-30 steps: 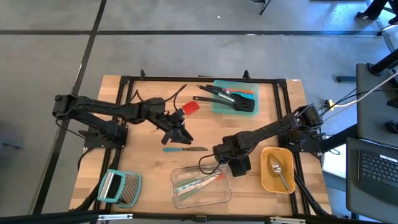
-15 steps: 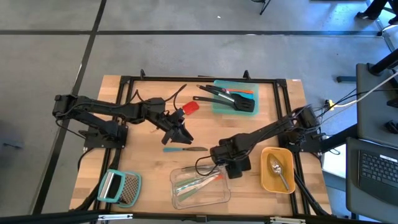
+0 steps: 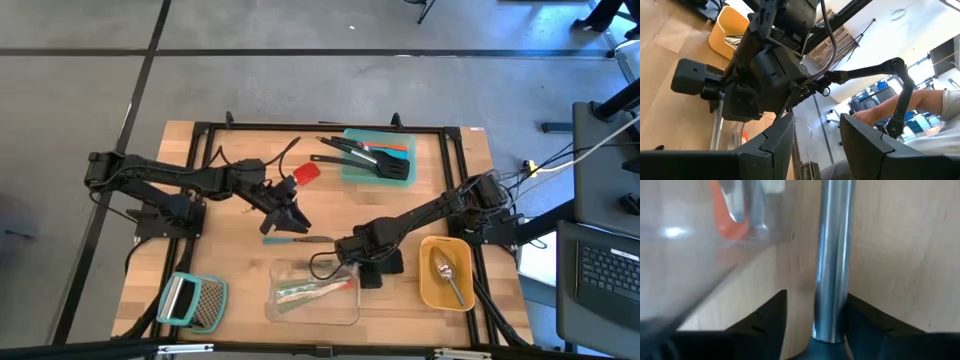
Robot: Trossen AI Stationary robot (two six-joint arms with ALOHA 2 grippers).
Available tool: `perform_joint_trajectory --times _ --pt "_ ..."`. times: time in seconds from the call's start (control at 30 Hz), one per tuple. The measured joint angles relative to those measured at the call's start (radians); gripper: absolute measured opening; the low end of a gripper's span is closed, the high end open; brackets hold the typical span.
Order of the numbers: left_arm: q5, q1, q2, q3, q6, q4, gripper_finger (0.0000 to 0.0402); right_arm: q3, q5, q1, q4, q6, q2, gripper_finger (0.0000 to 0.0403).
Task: Pick & Place Kitchen Items
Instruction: Put the black spatula into the green bin
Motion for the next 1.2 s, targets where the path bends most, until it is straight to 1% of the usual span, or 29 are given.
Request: perform_joint_trajectory --times 0.2,0.27,0.43,0.63,1.1,1.2 --pt "-0.001 0.0 0.0 0.0 -0.002 0.0 0.0155 -0.002 0.004 -0.001 -0.012 0.038 0.0 0.0091" --pt "-0.001 -0.001 0.0 0.0 -0.004 0.0 0.0155 -0.002 -0.001 -0.002 -0.026 0.062 0.0 0.0071" --pt "-0.001 -0.001 0.0 0.0 -0.007 0.0 0.0155 -0.002 -0.024 -0.002 -0.054 0.067 0.0 0.0071" --pt "-0.018 -0.001 0.0 0.0 -0.007 0.004 0.0155 -0.003 -0.029 -0.002 -0.058 0.076 0.0 0.0071" --pt "-0.018 -0.001 0.0 0.0 -0.007 0.004 0.0155 -0.003 -0.032 -0.002 -0.058 0.076 0.0 0.0071" --pt "-0.018 -0.001 0.0 0.0 -0.007 0.004 0.0155 -0.003 -0.032 -0.001 -0.058 0.073 0.0 0.0088"
